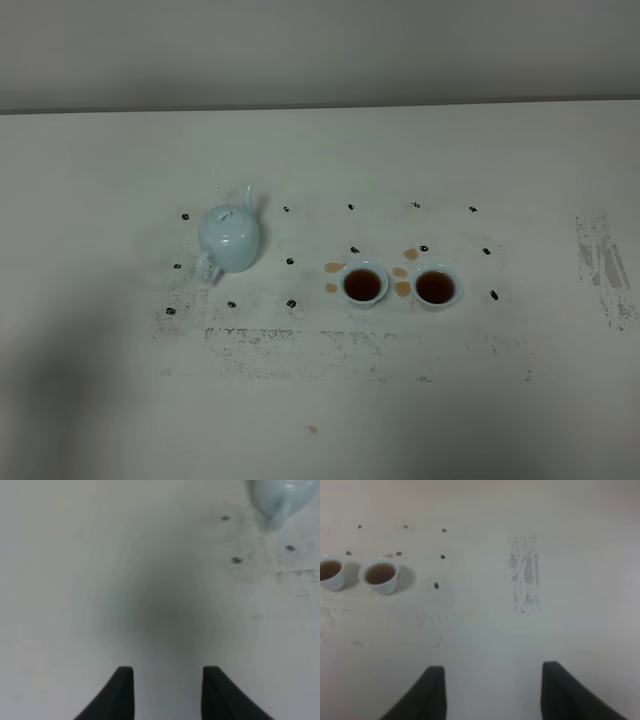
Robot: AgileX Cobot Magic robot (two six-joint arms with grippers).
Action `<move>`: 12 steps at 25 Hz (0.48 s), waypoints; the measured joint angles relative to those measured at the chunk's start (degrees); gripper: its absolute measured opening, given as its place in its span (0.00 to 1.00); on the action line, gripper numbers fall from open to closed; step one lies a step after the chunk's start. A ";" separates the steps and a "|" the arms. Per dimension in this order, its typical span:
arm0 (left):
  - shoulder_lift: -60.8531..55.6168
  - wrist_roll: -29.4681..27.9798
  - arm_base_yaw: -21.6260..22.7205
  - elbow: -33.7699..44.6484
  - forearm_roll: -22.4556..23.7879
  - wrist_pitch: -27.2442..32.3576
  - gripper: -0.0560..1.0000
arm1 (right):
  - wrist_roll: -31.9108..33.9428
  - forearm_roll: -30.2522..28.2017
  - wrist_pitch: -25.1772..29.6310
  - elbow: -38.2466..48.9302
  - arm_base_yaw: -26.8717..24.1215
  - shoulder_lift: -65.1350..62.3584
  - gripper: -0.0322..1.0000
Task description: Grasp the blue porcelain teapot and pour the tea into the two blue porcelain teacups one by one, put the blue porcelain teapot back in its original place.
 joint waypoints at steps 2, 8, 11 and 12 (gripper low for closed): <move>-4.82 0.26 4.28 1.73 -0.91 1.60 0.35 | 0.00 0.00 0.00 0.00 0.00 0.00 0.43; -16.85 3.38 8.29 6.49 -7.07 3.97 0.35 | 0.00 0.00 0.00 0.00 0.00 0.00 0.43; -20.25 7.28 8.18 8.05 -10.69 5.50 0.35 | 0.00 0.00 0.00 0.00 0.00 0.00 0.43; -20.95 8.80 8.10 8.06 -12.77 6.03 0.35 | 0.00 0.00 0.00 0.00 0.00 0.00 0.43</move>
